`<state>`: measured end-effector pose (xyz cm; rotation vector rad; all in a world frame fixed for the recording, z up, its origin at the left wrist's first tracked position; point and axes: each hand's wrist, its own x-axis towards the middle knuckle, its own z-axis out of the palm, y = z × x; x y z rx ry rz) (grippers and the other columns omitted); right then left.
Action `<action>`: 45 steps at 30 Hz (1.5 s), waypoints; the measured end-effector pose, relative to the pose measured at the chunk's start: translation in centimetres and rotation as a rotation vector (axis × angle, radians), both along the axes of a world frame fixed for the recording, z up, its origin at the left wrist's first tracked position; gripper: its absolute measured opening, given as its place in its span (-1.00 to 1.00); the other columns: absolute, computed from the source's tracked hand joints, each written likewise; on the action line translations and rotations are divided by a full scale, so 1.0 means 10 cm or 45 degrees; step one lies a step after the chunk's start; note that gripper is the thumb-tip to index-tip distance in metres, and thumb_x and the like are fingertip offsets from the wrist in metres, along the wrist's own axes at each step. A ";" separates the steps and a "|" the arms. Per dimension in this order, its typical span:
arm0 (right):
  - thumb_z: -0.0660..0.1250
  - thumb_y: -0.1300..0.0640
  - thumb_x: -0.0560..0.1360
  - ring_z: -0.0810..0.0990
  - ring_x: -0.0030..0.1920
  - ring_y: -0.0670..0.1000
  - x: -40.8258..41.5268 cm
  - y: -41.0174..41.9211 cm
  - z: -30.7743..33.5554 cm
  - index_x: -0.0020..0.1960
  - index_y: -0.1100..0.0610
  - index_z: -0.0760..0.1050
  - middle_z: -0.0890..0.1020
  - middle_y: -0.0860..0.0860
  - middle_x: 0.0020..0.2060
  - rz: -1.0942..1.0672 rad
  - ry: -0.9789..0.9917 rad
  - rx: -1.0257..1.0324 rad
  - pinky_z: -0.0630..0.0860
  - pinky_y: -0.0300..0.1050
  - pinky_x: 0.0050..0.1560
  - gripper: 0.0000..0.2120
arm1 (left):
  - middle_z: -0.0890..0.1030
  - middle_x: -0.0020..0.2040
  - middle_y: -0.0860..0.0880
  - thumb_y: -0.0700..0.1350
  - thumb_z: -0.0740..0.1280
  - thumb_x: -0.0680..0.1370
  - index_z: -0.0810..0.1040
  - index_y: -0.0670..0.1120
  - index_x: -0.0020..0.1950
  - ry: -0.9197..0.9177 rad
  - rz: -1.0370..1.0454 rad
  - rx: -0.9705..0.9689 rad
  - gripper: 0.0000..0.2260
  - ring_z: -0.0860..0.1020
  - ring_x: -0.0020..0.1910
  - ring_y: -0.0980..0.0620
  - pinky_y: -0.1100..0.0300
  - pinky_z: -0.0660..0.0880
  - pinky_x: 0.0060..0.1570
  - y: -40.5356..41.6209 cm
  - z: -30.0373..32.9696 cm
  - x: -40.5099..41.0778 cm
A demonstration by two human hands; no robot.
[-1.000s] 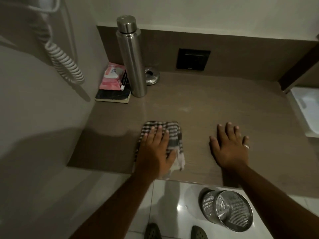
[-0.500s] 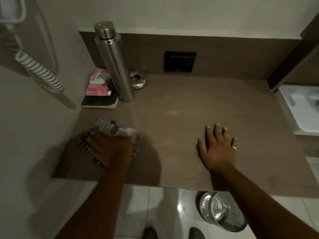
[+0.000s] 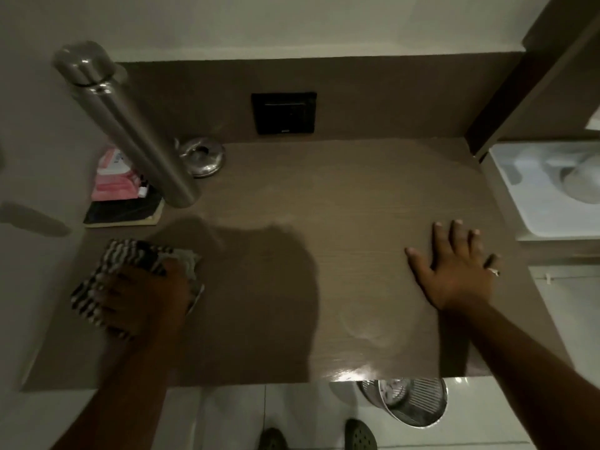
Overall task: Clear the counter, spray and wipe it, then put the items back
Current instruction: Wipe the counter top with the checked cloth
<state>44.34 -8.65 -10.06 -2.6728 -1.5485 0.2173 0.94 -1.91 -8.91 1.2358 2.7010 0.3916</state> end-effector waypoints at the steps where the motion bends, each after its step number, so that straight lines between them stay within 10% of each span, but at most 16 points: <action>1: -0.17 -0.51 0.45 -0.04 0.59 0.15 0.01 0.00 -0.01 0.55 -0.14 -0.03 0.03 0.00 0.60 0.002 -0.005 0.015 -0.02 0.40 0.47 -0.22 | 0.17 0.53 -0.35 0.25 0.04 0.50 0.17 -0.27 0.51 -0.031 -0.016 0.000 -0.25 0.09 0.52 -0.37 -0.28 -0.04 0.48 0.10 -0.02 0.27; 7: -0.21 -0.50 0.46 -0.07 0.58 0.19 0.03 0.03 -0.05 0.56 -0.09 -0.03 0.00 0.04 0.60 0.044 -0.017 0.003 -0.08 0.42 0.46 -0.21 | 0.22 0.54 -0.27 0.21 -0.01 0.49 0.20 -0.19 0.53 0.127 -0.942 -0.042 -0.29 0.13 0.54 -0.28 -0.17 0.01 0.51 0.04 -0.01 2.05; 12: -0.24 -0.48 0.47 -0.14 0.58 0.22 0.02 0.04 0.02 0.58 -0.05 -0.06 -0.06 0.07 0.61 0.076 0.026 -0.009 -0.15 0.43 0.47 -0.19 | 0.18 0.58 -0.10 0.33 0.03 0.54 0.14 -0.04 0.56 0.234 -1.636 -0.052 -0.31 0.11 0.57 -0.13 -0.17 0.14 0.50 -0.62 -0.07 1.69; 21: -0.27 -0.48 0.46 -0.19 0.58 0.23 0.05 0.04 0.05 0.58 -0.05 -0.11 -0.09 0.09 0.60 0.131 0.073 -0.060 -0.22 0.43 0.43 -0.18 | 0.28 0.49 -0.32 0.23 0.06 0.44 0.25 -0.22 0.49 0.125 -0.443 -0.126 -0.26 0.22 0.48 -0.32 -0.24 0.13 0.47 -0.55 0.09 1.38; 26: -0.17 -0.40 0.52 -0.17 0.59 0.14 0.16 0.01 0.21 0.57 -0.08 0.04 -0.05 0.02 0.61 0.152 0.279 -0.067 -0.25 0.36 0.46 -0.29 | 0.16 0.57 -0.24 0.25 -0.04 0.48 0.13 -0.14 0.56 0.009 -0.937 -0.190 -0.26 0.09 0.56 -0.27 -0.21 0.00 0.50 -1.12 0.12 2.71; 29: -0.03 -0.27 0.57 0.22 0.52 0.16 0.29 -0.10 0.43 0.38 0.03 0.42 0.34 0.11 0.48 0.199 0.456 0.002 0.10 0.20 0.50 -0.43 | -0.05 0.61 -0.16 0.30 0.00 0.55 0.02 -0.08 0.59 -0.065 -1.186 -0.255 -0.29 -0.10 0.59 -0.20 -0.08 -0.24 0.51 -1.27 0.22 2.87; 35: 0.25 -0.21 0.51 0.57 0.07 0.20 -0.39 -0.46 0.58 0.09 0.11 0.55 0.58 0.16 0.02 0.249 0.578 -0.060 0.50 -0.04 0.04 -0.59 | 0.58 0.19 -0.22 -0.02 0.30 0.55 0.52 -0.18 0.22 -0.385 -0.457 -0.184 -0.67 0.54 0.18 -0.20 0.00 0.47 0.20 -1.31 0.49 2.01; 45: 0.30 -0.07 0.44 0.66 0.01 0.17 -0.34 -0.42 0.72 -0.05 0.16 0.61 0.69 0.15 -0.06 0.053 0.724 -0.378 0.52 -0.11 -0.09 -0.69 | 0.61 -0.21 -0.17 -0.23 0.31 0.45 0.52 -0.10 -0.25 -0.858 -0.581 -0.396 -0.92 0.63 -0.14 -0.17 0.01 0.55 -0.13 -1.06 0.64 2.30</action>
